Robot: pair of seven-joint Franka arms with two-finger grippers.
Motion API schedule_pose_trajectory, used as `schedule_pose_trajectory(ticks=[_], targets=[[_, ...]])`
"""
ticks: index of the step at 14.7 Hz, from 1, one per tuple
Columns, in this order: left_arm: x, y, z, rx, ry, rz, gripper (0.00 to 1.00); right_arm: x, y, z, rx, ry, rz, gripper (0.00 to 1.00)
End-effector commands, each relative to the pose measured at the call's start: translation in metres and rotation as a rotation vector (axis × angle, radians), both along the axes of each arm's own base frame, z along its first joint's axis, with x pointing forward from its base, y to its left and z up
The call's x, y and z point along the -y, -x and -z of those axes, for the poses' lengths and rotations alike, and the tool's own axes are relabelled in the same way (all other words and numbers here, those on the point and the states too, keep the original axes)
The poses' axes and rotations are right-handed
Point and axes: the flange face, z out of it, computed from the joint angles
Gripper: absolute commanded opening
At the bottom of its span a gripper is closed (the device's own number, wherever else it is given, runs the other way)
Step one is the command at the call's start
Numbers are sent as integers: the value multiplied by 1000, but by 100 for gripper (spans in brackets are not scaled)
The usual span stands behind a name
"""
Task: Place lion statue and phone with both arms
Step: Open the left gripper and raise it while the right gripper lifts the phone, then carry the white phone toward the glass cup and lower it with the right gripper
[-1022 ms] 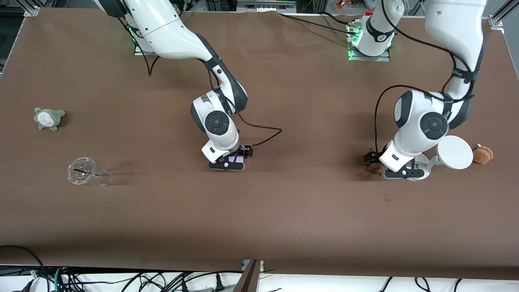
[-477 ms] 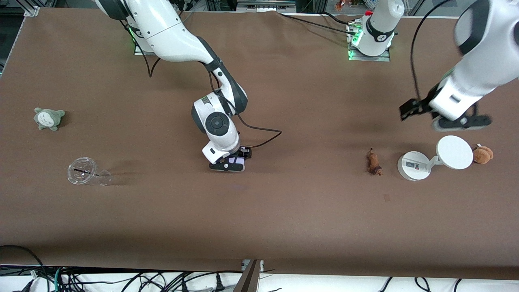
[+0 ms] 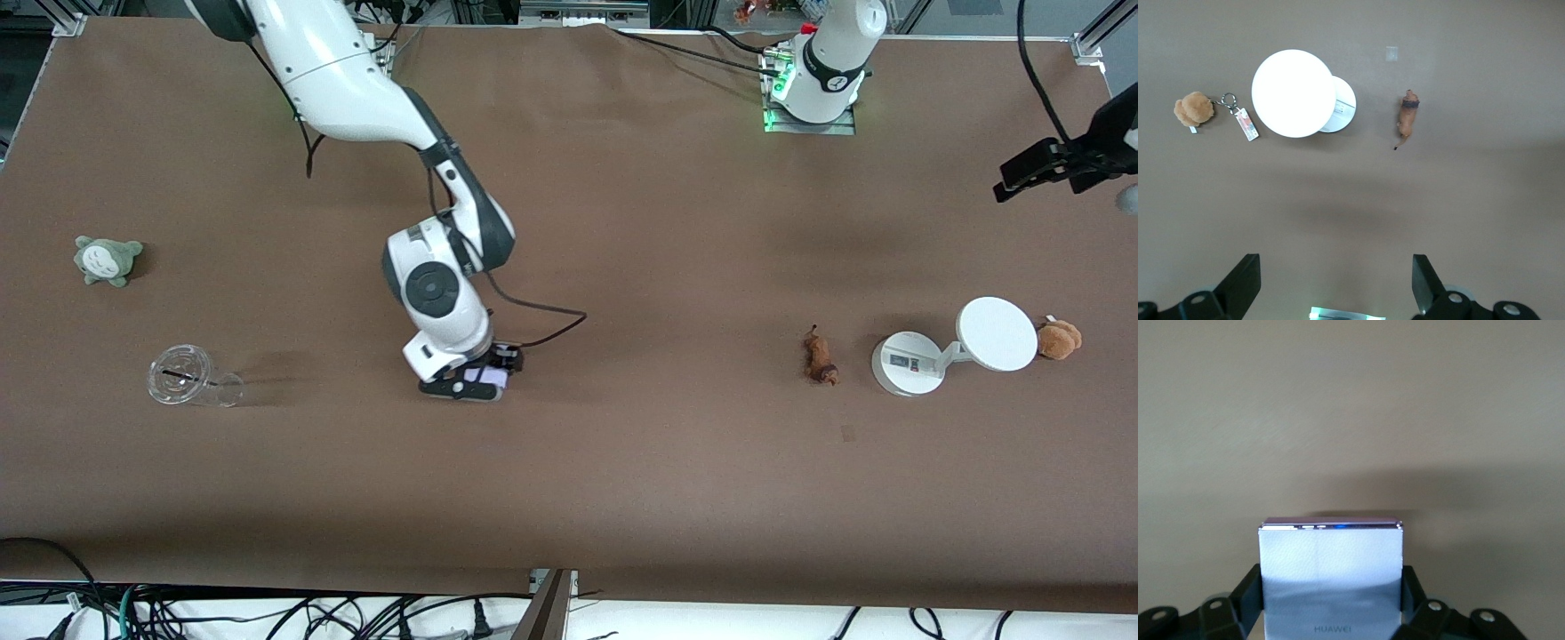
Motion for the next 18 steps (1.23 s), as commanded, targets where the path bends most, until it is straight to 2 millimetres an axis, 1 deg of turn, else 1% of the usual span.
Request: schedule_pose_trajectory(ticks=[1, 3, 6, 7, 10, 11, 12, 13, 14, 16, 17, 18], targets=[[5, -10, -1, -9, -5, 36, 100, 47, -20, -12, -14, 1, -70, 39], [11, -12, -1, -3, -4, 47, 100, 73, -30, -11, -13, 12, -104, 40], [35, -22, -11, 20, -9, 97, 100, 131, -48, -11, -29, 70, -177, 40], [42, -27, -11, 21, -11, 109, 100, 151, -53, -13, -26, 86, -201, 40], [58, -33, -9, 18, -9, 142, 100, 189, -63, -12, -31, 92, -211, 40], [64, -34, -7, 15, -9, 152, 100, 201, -65, -9, -34, 94, -210, 40], [65, -37, 2, 0, -10, 162, 100, 211, -67, -9, -35, 94, -205, 40], [63, -39, 6, -6, -10, 166, 100, 219, -68, -7, -37, 94, -198, 40], [63, -40, 6, -7, -14, 174, 100, 228, -70, -8, -36, 95, -188, 40], [57, -39, 4, -2, -13, 168, 100, 251, -72, -4, -42, 97, -173, 40], [51, -39, 3, 0, -11, 159, 100, 258, -72, -2, -46, 98, -184, 40], [53, -39, 4, -3, -13, 162, 100, 263, -72, 2, -54, 99, -185, 40]])
